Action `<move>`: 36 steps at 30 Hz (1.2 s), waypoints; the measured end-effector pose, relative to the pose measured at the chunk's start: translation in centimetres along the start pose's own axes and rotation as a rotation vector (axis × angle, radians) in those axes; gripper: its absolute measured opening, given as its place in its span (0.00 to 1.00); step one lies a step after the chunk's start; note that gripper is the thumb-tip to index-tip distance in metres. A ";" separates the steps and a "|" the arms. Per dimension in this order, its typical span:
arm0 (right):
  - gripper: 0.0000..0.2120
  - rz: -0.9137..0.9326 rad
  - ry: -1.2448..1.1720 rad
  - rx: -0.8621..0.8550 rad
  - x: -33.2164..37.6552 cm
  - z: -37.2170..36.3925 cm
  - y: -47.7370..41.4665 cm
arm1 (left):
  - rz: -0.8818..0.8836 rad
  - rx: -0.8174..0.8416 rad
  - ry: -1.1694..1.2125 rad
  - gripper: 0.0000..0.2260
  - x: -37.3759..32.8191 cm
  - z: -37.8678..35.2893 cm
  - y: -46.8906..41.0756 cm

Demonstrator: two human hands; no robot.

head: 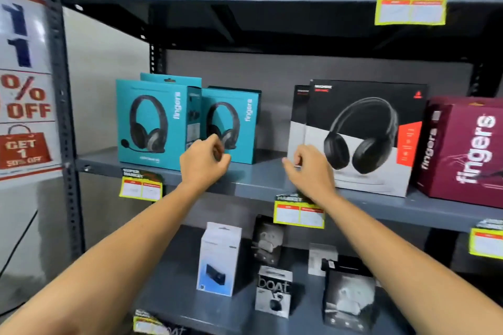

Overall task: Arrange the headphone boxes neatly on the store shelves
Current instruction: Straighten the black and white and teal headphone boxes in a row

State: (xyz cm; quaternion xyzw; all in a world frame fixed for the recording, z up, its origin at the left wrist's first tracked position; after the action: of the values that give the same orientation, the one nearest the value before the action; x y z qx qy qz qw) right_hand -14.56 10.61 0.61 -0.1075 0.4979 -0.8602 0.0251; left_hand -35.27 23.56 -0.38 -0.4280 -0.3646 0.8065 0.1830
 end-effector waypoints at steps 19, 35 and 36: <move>0.45 -0.247 -0.461 0.178 12.3 -17.4 -7.9 | 0.267 -0.027 0.419 0.31 14.8 5.6 -10.4; 0.59 -0.452 -0.506 0.066 3.9 -13.0 -7.6 | 0.372 0.832 0.467 0.47 11.9 -2.6 -11.7; 0.57 -0.462 -0.587 0.095 3.7 -13.2 -7.6 | 0.333 0.887 0.483 0.44 11.8 -2.9 -11.8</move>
State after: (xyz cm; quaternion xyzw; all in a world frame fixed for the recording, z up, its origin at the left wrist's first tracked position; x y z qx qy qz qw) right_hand -20.48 25.09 1.45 -0.4575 0.3917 -0.7980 -0.0230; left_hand -39.76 39.89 0.73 -0.5351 0.1371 0.7798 0.2947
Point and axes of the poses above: each hand's wrist, its own y-axis away from the middle knuckle, its own z-axis out of the back of the hand, x = y × z, the point moved 1 cm from there along -y, towards the middle knuckle, and after that the axes turned 14 degrees about z, right-handed, at the moved point
